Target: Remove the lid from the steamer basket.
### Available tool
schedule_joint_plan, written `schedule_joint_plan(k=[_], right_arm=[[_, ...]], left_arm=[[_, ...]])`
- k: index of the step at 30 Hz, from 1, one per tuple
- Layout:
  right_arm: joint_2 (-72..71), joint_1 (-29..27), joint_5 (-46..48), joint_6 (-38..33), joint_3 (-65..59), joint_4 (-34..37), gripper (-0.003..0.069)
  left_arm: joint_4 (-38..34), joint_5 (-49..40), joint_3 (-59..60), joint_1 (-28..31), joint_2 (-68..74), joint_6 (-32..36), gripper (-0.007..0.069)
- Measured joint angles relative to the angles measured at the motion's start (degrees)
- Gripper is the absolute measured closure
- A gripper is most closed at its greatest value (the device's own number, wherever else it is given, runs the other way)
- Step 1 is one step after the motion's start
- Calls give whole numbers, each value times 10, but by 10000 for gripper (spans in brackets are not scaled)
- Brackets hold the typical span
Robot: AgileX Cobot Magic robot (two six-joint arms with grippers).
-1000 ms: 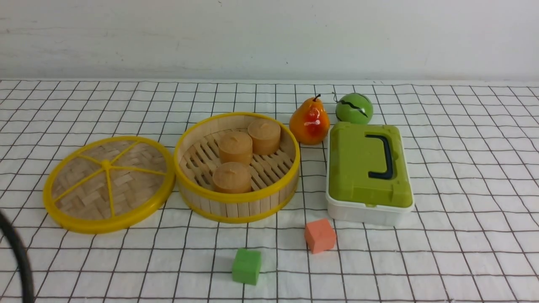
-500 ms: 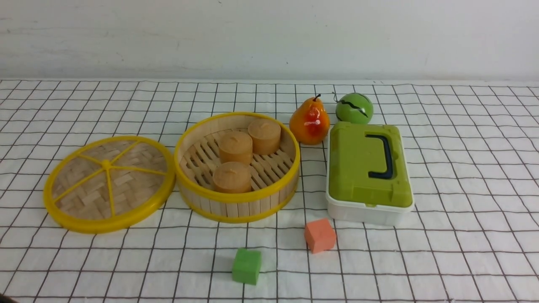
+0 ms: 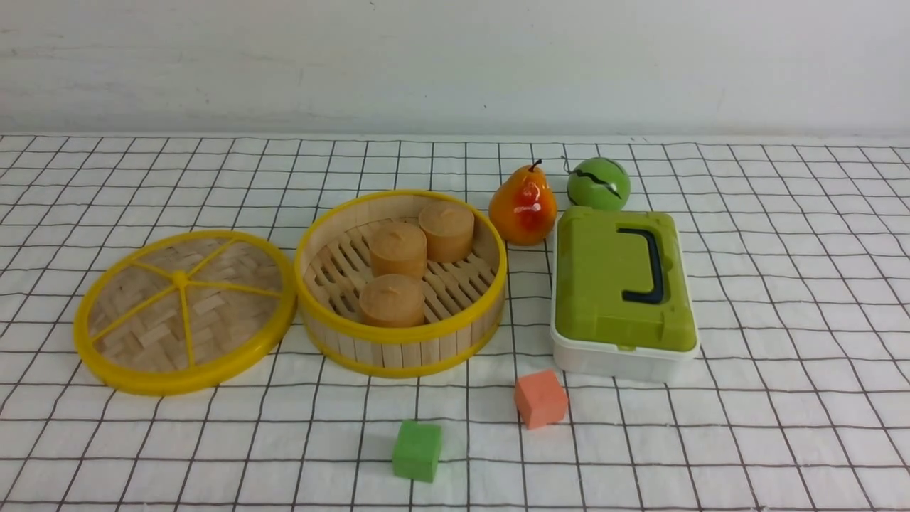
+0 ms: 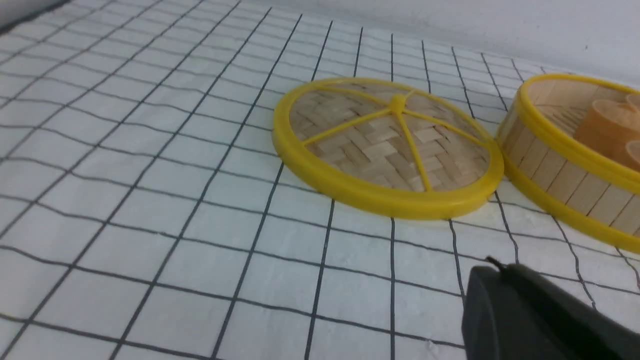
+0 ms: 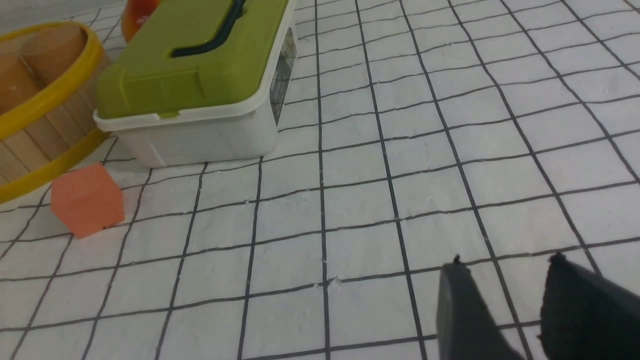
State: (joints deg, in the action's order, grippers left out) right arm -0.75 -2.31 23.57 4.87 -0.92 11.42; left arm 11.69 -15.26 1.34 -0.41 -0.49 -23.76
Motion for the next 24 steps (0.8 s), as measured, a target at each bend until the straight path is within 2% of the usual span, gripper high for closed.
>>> schedule_joint_plan(k=[2,12,24], right_arm=[[0,0,0,0,0,0,419],[0,0,0,0,0,0,419],[0,0,0,0,0,0,419]], left_arm=[[-11,3,2,0,0,13,636],[-96,-54,3,-43,0,166,637],[-117,-59,3,-43,0,182,637]])
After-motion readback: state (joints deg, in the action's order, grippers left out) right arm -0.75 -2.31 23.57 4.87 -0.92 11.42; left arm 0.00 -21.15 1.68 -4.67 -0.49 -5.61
